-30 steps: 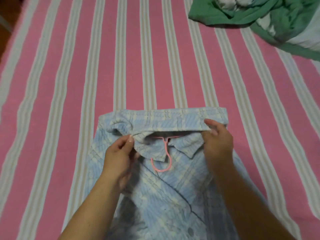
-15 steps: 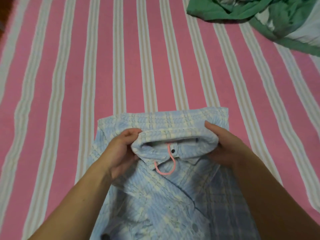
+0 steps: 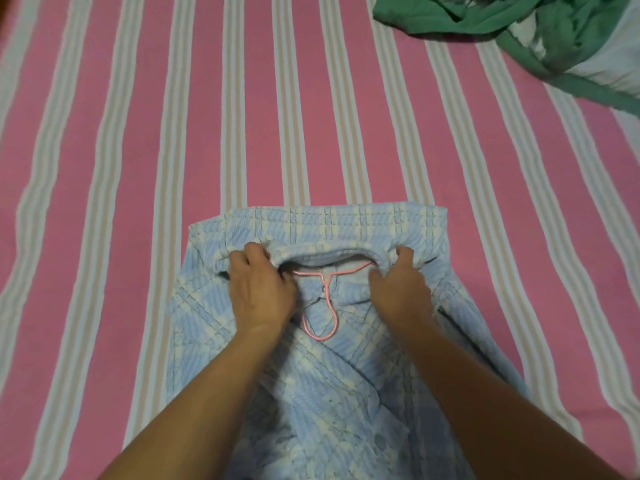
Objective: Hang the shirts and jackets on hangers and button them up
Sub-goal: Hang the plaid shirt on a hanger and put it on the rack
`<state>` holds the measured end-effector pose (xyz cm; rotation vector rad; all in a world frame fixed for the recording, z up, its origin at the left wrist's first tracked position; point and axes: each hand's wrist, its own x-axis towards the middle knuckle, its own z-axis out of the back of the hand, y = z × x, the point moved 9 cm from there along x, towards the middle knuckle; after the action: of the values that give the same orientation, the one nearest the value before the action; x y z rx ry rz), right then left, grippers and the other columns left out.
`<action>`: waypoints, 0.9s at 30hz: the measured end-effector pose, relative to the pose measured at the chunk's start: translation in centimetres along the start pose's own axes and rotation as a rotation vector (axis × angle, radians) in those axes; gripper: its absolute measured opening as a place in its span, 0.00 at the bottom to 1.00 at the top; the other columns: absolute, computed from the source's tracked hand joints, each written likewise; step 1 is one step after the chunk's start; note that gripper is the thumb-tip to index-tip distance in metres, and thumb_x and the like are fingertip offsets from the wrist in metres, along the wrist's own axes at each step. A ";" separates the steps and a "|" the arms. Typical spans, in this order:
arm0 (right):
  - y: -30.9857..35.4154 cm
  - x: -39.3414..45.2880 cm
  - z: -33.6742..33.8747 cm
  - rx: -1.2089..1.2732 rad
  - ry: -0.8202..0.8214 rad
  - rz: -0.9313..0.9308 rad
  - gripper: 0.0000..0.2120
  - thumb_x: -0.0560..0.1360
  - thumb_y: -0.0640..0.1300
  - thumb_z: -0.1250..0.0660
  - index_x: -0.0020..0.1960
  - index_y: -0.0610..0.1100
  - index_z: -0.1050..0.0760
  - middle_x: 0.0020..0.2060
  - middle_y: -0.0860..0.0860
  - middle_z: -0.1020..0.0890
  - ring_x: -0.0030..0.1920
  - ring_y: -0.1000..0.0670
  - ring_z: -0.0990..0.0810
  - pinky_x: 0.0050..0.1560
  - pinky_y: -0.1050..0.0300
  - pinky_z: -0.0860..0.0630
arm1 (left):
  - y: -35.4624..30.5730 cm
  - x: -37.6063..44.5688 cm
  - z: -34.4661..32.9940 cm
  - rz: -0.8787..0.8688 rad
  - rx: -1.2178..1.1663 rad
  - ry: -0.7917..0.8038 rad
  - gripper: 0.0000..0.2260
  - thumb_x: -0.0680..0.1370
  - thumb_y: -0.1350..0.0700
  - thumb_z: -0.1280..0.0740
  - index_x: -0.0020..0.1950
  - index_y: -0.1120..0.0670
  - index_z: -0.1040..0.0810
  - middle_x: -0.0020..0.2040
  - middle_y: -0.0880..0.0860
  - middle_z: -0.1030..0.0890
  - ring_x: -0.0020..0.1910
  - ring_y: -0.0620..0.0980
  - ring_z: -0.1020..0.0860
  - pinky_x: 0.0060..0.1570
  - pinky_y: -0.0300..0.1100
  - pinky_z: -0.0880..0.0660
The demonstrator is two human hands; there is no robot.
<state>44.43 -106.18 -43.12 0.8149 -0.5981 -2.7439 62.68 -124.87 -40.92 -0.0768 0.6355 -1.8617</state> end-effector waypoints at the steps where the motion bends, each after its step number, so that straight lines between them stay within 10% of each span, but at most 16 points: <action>1: 0.2 0.1 0.5 0.034 -0.004 0.015 0.23 0.80 0.47 0.36 0.73 0.46 0.37 0.47 0.48 0.21 0.42 0.47 0.20 0.39 0.53 0.27 | 0.7 -0.2 0.1 0.047 0.102 0.009 0.18 0.76 0.54 0.30 0.60 0.56 0.34 0.60 0.59 0.31 0.52 0.60 0.27 0.47 0.54 0.26; 4: 1.0 -0.1 3.3 0.214 -0.101 0.122 0.15 0.79 0.37 0.38 0.65 0.44 0.31 0.41 0.50 0.22 0.37 0.51 0.23 0.31 0.55 0.30 | 2.7 -1.7 -0.8 0.315 -0.158 0.164 0.14 0.79 0.56 0.37 0.61 0.54 0.36 0.61 0.60 0.30 0.45 0.59 0.26 0.41 0.53 0.27; 8: 1.5 -1.6 3.8 0.247 -0.114 0.218 0.29 0.78 0.31 0.36 0.76 0.40 0.38 0.62 0.42 0.29 0.55 0.45 0.25 0.49 0.60 0.29 | 2.5 -3.4 -1.9 0.500 -0.742 0.265 0.17 0.76 0.63 0.38 0.58 0.46 0.37 0.60 0.57 0.28 0.44 0.54 0.22 0.37 0.48 0.24; 14: 5.6 -11.2 1.9 -0.210 -0.237 0.938 0.24 0.70 0.27 0.35 0.64 0.41 0.23 0.54 0.46 0.23 0.53 0.46 0.25 0.55 0.57 0.29 | 1.4 -3.1 0.0 0.347 -0.686 0.429 0.28 0.70 0.55 0.36 0.65 0.33 0.39 0.72 0.45 0.39 0.63 0.59 0.24 0.62 0.62 0.24; 19: 5.6 -8.5 -0.9 -0.258 -0.034 0.975 0.22 0.73 0.38 0.26 0.66 0.38 0.23 0.47 0.45 0.21 0.42 0.50 0.24 0.40 0.61 0.25 | 0.1 -4.6 1.2 0.110 -0.544 0.618 0.28 0.76 0.61 0.28 0.68 0.36 0.30 0.67 0.43 0.25 0.58 0.47 0.19 0.58 0.47 0.21; 27: 11.8 -9.2 9.9 -0.074 -0.278 0.975 0.13 0.82 0.43 0.42 0.51 0.41 0.19 0.39 0.49 0.18 0.37 0.50 0.22 0.39 0.63 0.31 | -1.1 -4.6 10.6 0.002 -0.818 0.154 0.07 0.76 0.69 0.28 0.49 0.58 0.19 0.39 0.53 0.17 0.37 0.48 0.17 0.47 0.39 0.19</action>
<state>47.55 -110.64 -26.03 0.0456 -0.6931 -1.9439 67.25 -124.67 -30.24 -0.4660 1.4685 -1.5057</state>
